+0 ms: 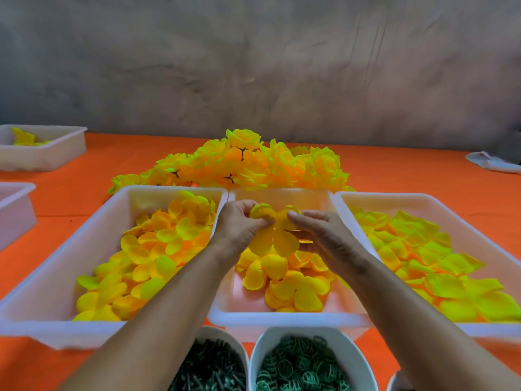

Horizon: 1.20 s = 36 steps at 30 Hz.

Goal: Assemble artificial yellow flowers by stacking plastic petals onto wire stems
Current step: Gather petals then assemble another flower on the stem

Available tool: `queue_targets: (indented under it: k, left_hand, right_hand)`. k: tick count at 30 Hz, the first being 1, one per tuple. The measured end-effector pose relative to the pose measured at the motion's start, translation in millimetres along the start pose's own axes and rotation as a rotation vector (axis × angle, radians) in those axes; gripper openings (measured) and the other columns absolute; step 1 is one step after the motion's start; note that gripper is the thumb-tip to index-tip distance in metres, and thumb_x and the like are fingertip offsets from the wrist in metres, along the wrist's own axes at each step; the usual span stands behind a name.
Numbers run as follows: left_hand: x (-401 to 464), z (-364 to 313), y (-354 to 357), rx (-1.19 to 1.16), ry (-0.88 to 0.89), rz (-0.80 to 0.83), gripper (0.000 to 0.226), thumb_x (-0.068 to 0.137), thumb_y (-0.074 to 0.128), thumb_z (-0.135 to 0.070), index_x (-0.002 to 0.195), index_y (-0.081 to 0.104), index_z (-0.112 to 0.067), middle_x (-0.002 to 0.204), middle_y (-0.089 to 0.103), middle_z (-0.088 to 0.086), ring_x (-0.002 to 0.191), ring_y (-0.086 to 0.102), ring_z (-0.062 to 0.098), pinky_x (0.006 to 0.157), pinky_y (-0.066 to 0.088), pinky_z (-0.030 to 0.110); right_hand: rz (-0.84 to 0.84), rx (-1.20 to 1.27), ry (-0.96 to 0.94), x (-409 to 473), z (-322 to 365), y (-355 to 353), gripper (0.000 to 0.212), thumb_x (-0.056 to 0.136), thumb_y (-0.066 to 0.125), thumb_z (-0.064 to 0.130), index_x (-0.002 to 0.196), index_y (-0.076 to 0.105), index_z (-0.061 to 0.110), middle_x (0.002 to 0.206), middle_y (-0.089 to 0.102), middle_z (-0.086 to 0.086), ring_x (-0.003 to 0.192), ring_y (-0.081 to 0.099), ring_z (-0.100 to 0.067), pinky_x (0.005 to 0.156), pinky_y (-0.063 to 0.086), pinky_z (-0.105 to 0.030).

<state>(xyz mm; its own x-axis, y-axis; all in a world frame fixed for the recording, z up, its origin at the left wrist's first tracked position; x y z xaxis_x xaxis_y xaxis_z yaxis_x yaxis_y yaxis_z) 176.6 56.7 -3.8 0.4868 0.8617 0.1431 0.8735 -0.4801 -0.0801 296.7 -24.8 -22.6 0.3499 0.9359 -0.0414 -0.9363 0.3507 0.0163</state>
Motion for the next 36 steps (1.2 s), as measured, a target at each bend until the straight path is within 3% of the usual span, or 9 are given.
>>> queue_targets:
  k: [6, 14, 18, 21, 24, 27, 30, 33, 36]
  left_hand:
    - [1, 2, 3, -0.067, 0.011, -0.003, 0.014, 0.077, 0.073, -0.002, 0.076, 0.066, -0.014, 0.072, 0.064, 0.004, 0.066, 0.059, 0.013, 0.057, 0.048, 0.019]
    - [0, 5, 9, -0.087, 0.029, 0.016, 0.014, 0.077, 0.074, -0.004, 0.076, 0.062, -0.012, 0.078, 0.064, 0.012, 0.076, 0.058, 0.023, 0.065, 0.046, 0.029]
    - [-9, -28, -12, 0.253, 0.309, -0.235, 0.027, 0.074, 0.079, -0.026, 0.089, 0.060, -0.015, 0.077, 0.058, -0.003, 0.069, 0.053, 0.006, 0.059, 0.043, 0.013]
    - [-26, -48, -12, 0.283, 0.468, -0.301, 0.043, 0.073, 0.069, -0.050, 0.065, 0.058, -0.010, 0.055, 0.053, -0.002, 0.050, 0.043, 0.005, 0.050, 0.038, 0.020]
    - [-21, -25, 9, 0.269, 0.220, -0.093, 0.062, 0.066, 0.058, -0.066, 0.055, 0.061, -0.005, 0.047, 0.060, 0.001, 0.038, 0.044, 0.003, 0.045, 0.039, 0.020]
    - [-14, 0, 17, 0.040, -0.026, 0.050, 0.045, 0.074, 0.067, -0.050, 0.062, 0.065, -0.007, 0.057, 0.065, 0.004, 0.040, 0.044, 0.007, 0.035, 0.030, 0.015]
    - [-12, 18, 17, -0.196, -0.216, 0.108, 0.021, 0.080, 0.070, -0.028, 0.068, 0.063, -0.012, 0.056, 0.064, -0.001, 0.043, 0.046, 0.006, 0.036, 0.030, 0.014]
    - [-9, 24, 12, -0.350, -0.291, 0.080, 0.010, 0.083, 0.067, -0.014, 0.075, 0.061, -0.011, 0.053, 0.064, -0.002, 0.041, 0.049, 0.004, 0.037, 0.034, 0.013]
    - [-7, 24, 10, -0.339, -0.277, 0.057, 0.007, 0.083, 0.066, -0.006, 0.080, 0.061, -0.010, 0.057, 0.063, -0.001, 0.045, 0.051, 0.005, 0.039, 0.038, 0.015]
  right_hand:
    - [-0.166, 0.035, -0.173, 0, 13, -17, 0.007, 0.084, 0.065, 0.007, 0.079, 0.069, 0.007, 0.064, 0.068, 0.000, 0.054, 0.059, -0.007, 0.053, 0.048, -0.019]
    - [-0.253, 0.008, -0.328, -6, 24, -21, 0.024, 0.070, 0.079, 0.012, 0.057, 0.059, 0.011, 0.046, 0.054, 0.008, 0.042, 0.043, -0.002, 0.042, 0.034, -0.015]
    - [-0.309, -0.042, -0.364, -7, 26, -26, 0.030, 0.066, 0.083, 0.014, 0.049, 0.058, 0.016, 0.049, 0.053, 0.007, 0.047, 0.043, -0.005, 0.046, 0.035, -0.019]
    - [-0.374, -0.229, -0.458, -12, 37, -26, 0.048, 0.064, 0.085, 0.015, 0.041, 0.043, 0.020, 0.047, 0.033, 0.014, 0.051, 0.029, -0.007, 0.048, 0.025, -0.024]
    - [-0.388, -0.385, -0.588, -20, 49, -16, 0.058, 0.066, 0.084, 0.014, 0.042, 0.032, 0.022, 0.048, 0.022, 0.013, 0.051, 0.020, -0.004, 0.045, 0.018, -0.024]
    - [-0.342, -0.426, -0.652, -23, 52, -5, 0.057, 0.066, 0.084, 0.009, 0.047, 0.033, 0.026, 0.051, 0.025, 0.012, 0.052, 0.022, -0.005, 0.045, 0.021, -0.023]
    - [-0.216, -0.275, -0.595, -17, 47, 1, 0.048, 0.063, 0.083, 0.002, 0.046, 0.044, 0.023, 0.046, 0.034, 0.015, 0.048, 0.027, 0.000, 0.046, 0.026, -0.014]
    - [-0.108, -0.093, -0.461, -12, 41, -2, 0.018, 0.068, 0.078, 0.011, 0.059, 0.062, 0.012, 0.050, 0.053, 0.010, 0.049, 0.043, -0.004, 0.050, 0.037, -0.016]
    - [-0.204, 0.103, -0.320, -6, 26, -25, 0.004, 0.078, 0.069, 0.012, 0.076, 0.068, 0.010, 0.059, 0.066, 0.006, 0.055, 0.058, -0.006, 0.056, 0.046, -0.017]
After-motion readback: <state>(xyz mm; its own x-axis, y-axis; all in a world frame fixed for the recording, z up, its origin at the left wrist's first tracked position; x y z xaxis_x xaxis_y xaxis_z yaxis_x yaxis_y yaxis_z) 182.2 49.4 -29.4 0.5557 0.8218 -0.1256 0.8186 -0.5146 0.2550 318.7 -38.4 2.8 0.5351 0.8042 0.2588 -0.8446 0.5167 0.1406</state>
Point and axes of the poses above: each hand's wrist, its own x-axis towards the middle knuckle, its own y-axis out of the palm, z = x × y, the point moved 10 cm from there along x, towards the middle knuckle
